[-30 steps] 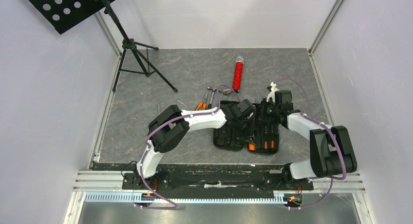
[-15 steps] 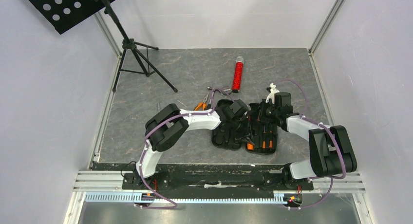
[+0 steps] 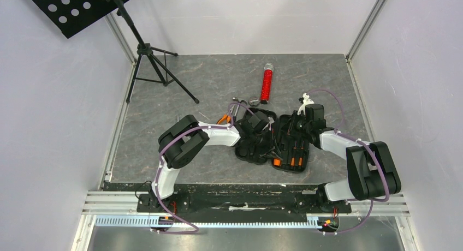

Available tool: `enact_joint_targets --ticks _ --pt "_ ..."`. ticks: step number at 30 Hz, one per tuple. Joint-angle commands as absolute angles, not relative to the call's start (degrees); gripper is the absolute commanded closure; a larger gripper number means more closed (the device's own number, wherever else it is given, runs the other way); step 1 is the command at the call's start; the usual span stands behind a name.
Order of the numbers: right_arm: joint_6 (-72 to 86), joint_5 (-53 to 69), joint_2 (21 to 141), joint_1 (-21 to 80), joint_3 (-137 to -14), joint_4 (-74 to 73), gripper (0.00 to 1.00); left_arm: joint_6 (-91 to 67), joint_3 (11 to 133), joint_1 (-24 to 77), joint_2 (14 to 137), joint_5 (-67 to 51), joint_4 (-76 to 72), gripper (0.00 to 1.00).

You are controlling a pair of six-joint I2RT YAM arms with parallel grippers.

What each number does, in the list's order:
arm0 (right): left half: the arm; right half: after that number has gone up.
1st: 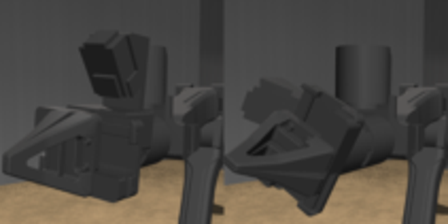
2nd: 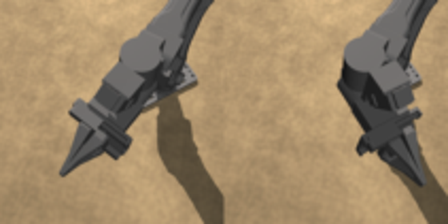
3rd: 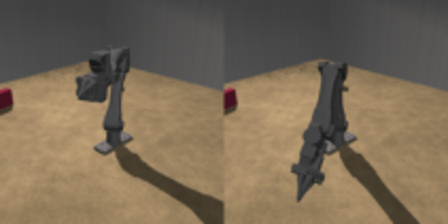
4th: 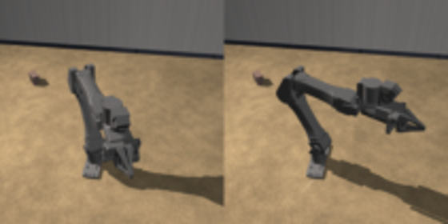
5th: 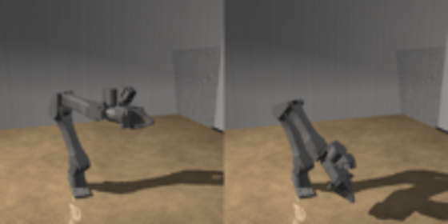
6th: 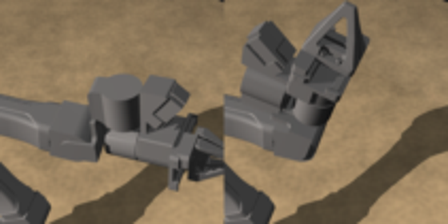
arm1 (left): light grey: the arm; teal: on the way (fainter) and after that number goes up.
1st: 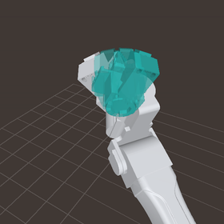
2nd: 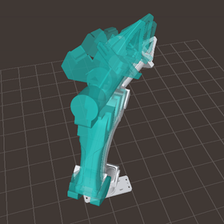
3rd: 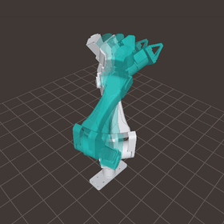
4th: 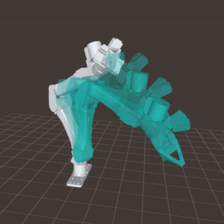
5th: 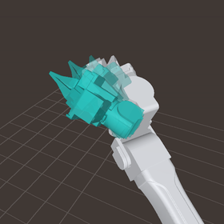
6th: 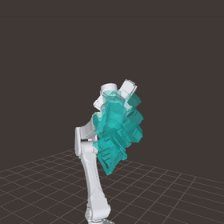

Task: Pack the tool kit
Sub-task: Adjust the screwdriver in the toolbox.

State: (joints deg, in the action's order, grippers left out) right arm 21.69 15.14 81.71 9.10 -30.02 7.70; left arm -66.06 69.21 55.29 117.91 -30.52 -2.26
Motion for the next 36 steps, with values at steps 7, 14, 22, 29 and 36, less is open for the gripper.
enact_joint_targets --ticks 7,14,22,29,36 --pt "14.65 -15.69 93.02 11.85 -35.17 -14.45 1.0 -68.19 64.82 54.63 121.63 -27.46 3.87 0.98" --pt "13.91 -17.65 96.91 14.22 -38.67 -19.77 1.0 -69.89 64.1 54.67 121.8 -27.61 0.19 0.98" --pt "14.36 -2.95 84.66 14.23 -47.13 -18.42 0.85 -66.76 65.81 54.62 120.92 -27.16 0.31 0.97" --pt "11.9 -2.27 79.66 14.19 -56.9 -23.35 0.69 -62.78 72.45 55.18 116.33 -23.36 2.37 0.8" --pt "12.74 0.99 73.08 14.32 -51.24 -23.54 0.67 -58.83 73.76 55.27 108.28 -18.97 5.91 0.58"
